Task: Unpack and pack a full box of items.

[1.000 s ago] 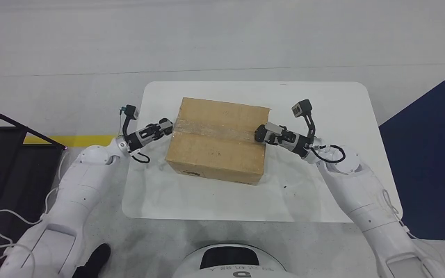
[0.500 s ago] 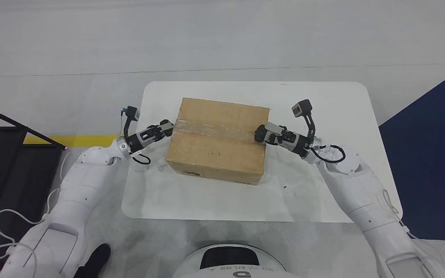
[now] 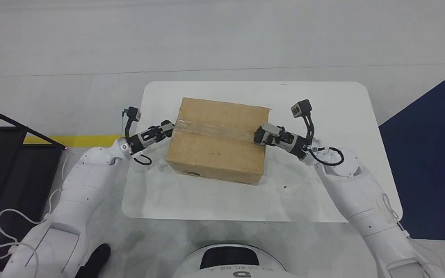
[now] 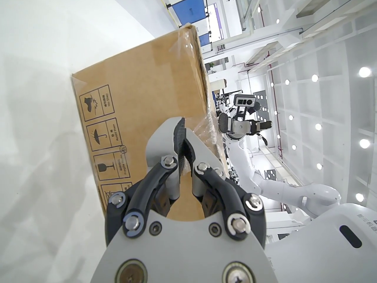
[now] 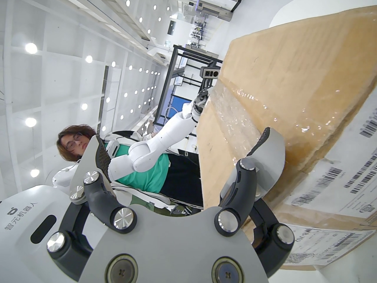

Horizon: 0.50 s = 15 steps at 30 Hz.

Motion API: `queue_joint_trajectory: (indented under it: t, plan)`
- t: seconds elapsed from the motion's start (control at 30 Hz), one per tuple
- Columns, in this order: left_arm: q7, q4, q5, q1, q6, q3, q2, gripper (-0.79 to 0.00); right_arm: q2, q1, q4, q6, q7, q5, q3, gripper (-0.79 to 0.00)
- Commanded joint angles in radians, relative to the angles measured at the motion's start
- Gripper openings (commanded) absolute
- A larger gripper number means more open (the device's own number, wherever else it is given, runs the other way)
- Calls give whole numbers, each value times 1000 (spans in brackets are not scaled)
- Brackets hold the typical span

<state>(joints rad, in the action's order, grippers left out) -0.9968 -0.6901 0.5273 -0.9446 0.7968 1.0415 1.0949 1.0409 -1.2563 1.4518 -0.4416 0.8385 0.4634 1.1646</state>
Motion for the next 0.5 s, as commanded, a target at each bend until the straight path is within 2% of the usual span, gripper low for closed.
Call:
queue_joint_trajectory:
  t: [0.0,0.33,0.47]
  plan:
    - [-2,-2,0,0,3,2,1,-785,3,-3,23,-13,53,67,-9,0]
    - [-10,-6,-1,1,6,7,4,-785,3,-3,23,-13,53,67,-9,0]
    - [-10,-6,-1,1,6,7,4,-785,4,-11,39,40,43,69,-11,0]
